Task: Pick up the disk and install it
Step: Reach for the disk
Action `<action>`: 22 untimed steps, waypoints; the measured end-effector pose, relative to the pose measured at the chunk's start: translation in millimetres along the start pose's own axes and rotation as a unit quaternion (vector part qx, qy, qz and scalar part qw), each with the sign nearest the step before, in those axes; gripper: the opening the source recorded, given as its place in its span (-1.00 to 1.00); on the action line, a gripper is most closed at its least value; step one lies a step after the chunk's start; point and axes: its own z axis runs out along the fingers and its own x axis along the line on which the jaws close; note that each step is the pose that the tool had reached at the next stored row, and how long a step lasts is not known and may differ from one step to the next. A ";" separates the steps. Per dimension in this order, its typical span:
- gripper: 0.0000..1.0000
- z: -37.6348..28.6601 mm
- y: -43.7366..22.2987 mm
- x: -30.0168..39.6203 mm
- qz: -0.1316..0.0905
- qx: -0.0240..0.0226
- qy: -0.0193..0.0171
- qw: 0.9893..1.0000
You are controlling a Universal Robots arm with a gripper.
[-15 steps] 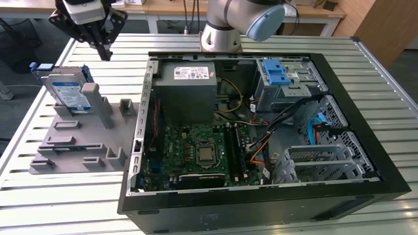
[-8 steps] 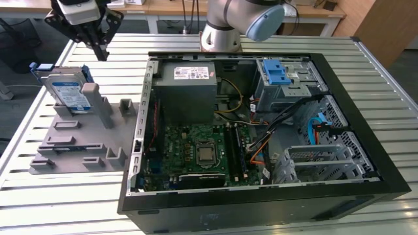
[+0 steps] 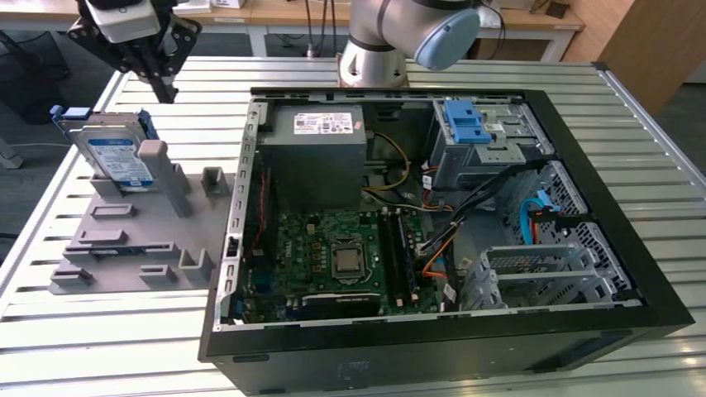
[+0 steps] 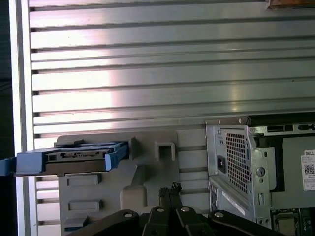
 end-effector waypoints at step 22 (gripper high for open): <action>-0.79 2.8 0.0 22.5 0.000 0.000 0.000 1.000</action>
